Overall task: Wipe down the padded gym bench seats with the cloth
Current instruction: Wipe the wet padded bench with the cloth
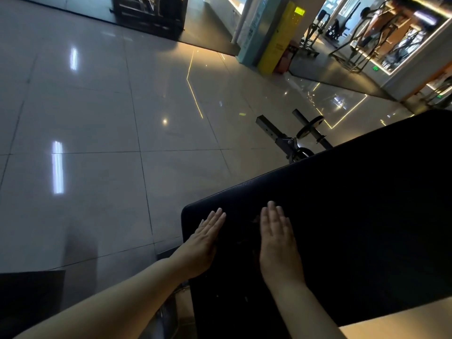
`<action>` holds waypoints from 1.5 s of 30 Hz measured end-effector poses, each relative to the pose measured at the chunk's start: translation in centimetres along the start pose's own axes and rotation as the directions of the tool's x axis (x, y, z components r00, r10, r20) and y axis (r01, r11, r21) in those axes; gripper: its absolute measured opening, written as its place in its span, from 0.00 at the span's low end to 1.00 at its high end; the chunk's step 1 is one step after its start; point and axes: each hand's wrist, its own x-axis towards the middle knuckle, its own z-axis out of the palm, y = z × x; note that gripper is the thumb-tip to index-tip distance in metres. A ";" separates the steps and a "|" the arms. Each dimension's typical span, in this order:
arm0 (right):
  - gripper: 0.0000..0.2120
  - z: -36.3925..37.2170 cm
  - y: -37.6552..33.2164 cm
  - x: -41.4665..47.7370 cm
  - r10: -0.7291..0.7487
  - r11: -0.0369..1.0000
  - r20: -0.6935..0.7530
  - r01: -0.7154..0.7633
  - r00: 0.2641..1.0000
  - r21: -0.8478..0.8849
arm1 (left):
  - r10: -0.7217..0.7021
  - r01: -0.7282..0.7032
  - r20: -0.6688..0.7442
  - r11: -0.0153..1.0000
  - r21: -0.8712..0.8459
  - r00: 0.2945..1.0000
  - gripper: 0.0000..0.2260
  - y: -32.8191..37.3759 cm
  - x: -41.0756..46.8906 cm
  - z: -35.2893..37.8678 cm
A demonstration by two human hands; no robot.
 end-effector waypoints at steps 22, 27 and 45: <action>0.36 1.7 -1.9 -10.8 -0.226 0.965 0.068 0.214 0.972 0.151 | -0.023 0.025 -0.020 0.995 0.099 1.000 0.30 -0.1 -0.8 0.4; 0.34 -1.7 3.8 -12.1 -0.050 0.997 0.006 0.049 0.999 0.055 | -0.037 0.034 0.032 0.996 0.085 0.999 0.33 -0.4 -1.0 -0.3; 0.40 -3.8 7.1 -10.8 0.212 0.976 -0.037 -0.209 0.977 0.059 | -0.138 0.126 0.113 0.986 0.112 0.984 0.31 0.6 -1.4 -0.9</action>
